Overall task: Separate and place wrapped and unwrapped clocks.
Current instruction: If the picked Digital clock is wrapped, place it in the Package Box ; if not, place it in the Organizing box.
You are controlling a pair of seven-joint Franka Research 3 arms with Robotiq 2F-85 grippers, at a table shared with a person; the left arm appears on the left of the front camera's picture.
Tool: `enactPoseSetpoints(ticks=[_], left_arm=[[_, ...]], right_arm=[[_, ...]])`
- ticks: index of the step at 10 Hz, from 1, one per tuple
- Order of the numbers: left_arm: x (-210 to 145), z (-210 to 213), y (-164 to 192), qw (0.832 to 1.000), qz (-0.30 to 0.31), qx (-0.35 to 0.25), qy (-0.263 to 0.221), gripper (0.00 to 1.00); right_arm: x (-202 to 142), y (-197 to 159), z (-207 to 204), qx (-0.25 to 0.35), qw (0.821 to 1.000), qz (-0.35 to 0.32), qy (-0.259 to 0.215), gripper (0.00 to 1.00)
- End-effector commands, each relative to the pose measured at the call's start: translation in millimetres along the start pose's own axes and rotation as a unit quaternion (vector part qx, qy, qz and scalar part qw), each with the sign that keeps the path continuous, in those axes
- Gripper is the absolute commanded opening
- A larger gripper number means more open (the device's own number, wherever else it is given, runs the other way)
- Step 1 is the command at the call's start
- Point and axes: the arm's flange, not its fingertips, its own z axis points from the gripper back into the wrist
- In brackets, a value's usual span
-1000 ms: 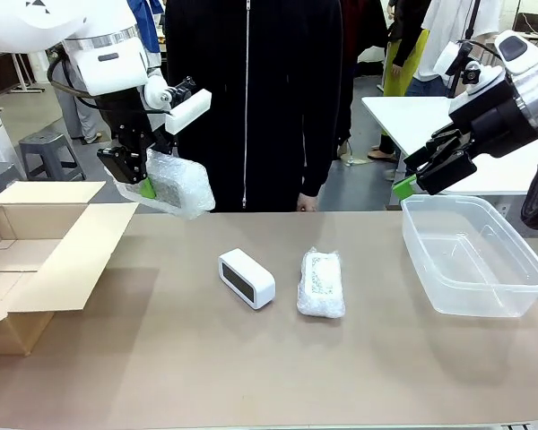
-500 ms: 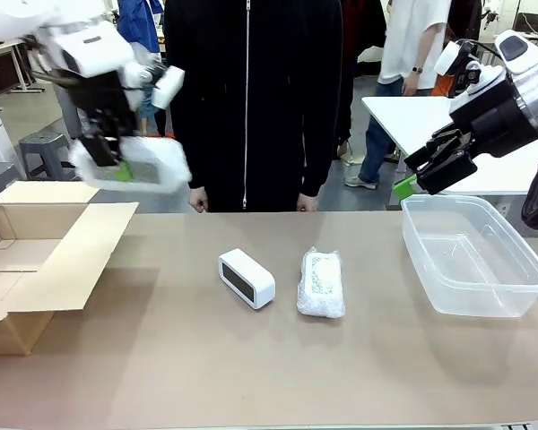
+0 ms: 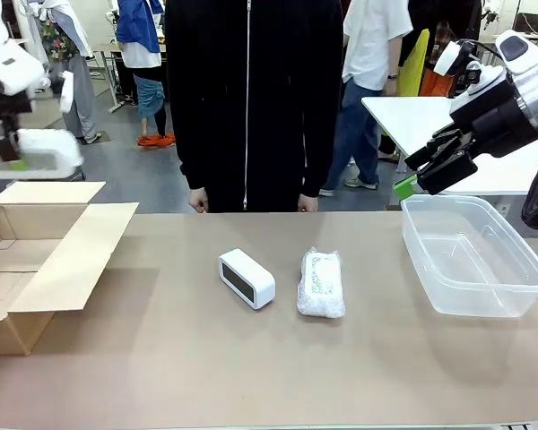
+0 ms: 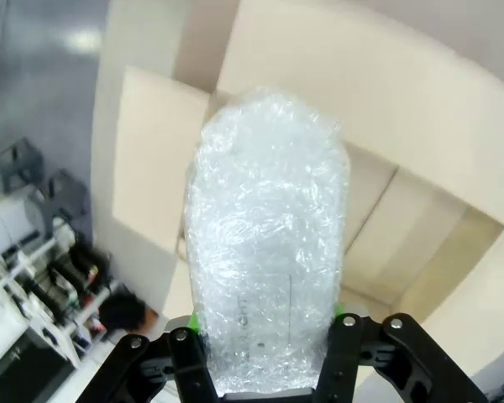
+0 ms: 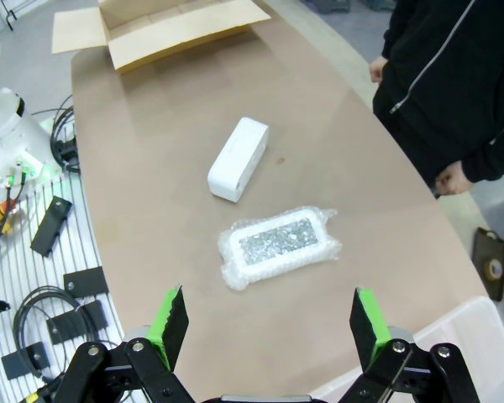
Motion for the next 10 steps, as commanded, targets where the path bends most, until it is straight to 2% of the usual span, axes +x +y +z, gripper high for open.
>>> enactPoseSetpoints(ticks=[1, 4, 5, 7, 10], left_arm=[[-7, -27, -9, 0.998, 0.025, -0.032, 0.042, 0.53], [-35, -64, -28, 0.991, 0.09, -0.09, 0.034, 0.53], [-34, -78, -31, 0.99, 0.102, -0.094, 0.039, 0.53], [-31, -113, -25, 0.981, 0.136, -0.14, 0.016, 0.53], [-27, -129, -17, 0.974, 0.172, -0.147, 0.0, 0.53]], right_arm=[[-1, 0, -3, 0.009, 1.0, -0.001, -0.008, 1.0], [-1, 0, -3, 0.009, 1.0, -0.001, -0.008, 1.0], [-1, 0, -3, 0.009, 1.0, -0.001, -0.008, 1.0], [-1, 0, -3, 0.009, 1.0, -0.001, -0.008, 1.0], [-1, 0, -3, 0.009, 1.0, -0.001, -0.008, 1.0]])
